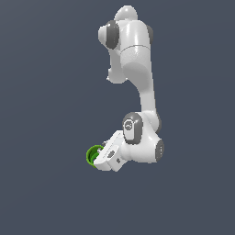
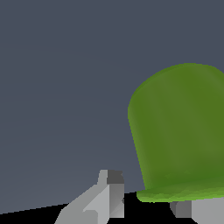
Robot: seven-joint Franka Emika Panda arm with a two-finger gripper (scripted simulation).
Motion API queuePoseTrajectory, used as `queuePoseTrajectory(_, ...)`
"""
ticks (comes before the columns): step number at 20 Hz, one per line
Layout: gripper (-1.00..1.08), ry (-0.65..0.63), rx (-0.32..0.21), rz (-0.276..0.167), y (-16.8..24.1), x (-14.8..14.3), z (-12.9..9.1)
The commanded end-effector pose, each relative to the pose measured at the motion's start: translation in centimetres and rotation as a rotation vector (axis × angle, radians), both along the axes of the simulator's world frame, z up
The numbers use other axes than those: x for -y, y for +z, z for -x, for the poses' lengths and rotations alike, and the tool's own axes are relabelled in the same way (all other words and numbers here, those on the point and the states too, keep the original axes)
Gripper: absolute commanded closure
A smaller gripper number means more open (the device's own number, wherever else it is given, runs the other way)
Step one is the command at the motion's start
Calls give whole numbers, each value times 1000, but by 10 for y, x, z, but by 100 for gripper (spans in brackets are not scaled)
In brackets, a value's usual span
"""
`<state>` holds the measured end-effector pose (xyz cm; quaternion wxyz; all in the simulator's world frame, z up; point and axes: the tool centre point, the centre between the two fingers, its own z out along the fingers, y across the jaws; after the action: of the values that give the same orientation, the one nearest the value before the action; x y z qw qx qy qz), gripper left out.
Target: Pick up the object and move it to a goal position.
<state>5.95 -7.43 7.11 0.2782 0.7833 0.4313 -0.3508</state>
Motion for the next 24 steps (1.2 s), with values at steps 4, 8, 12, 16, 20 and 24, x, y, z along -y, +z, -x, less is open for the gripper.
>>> queuePoseTrajectory(4,108,0,1,0,0,0,0)
queuePoseTrajectory(8,108,0,1,0,0,0,0)
queuePoseTrajectory(12,108,0,1,0,0,0,0)
queuePoseTrajectory(16,108,0,1,0,2,-3,3)
queuePoseTrajectory(20,108,0,1,0,5,-10,10)
queuePoseTrajectory(24,108,0,1,0,10,-20,20)
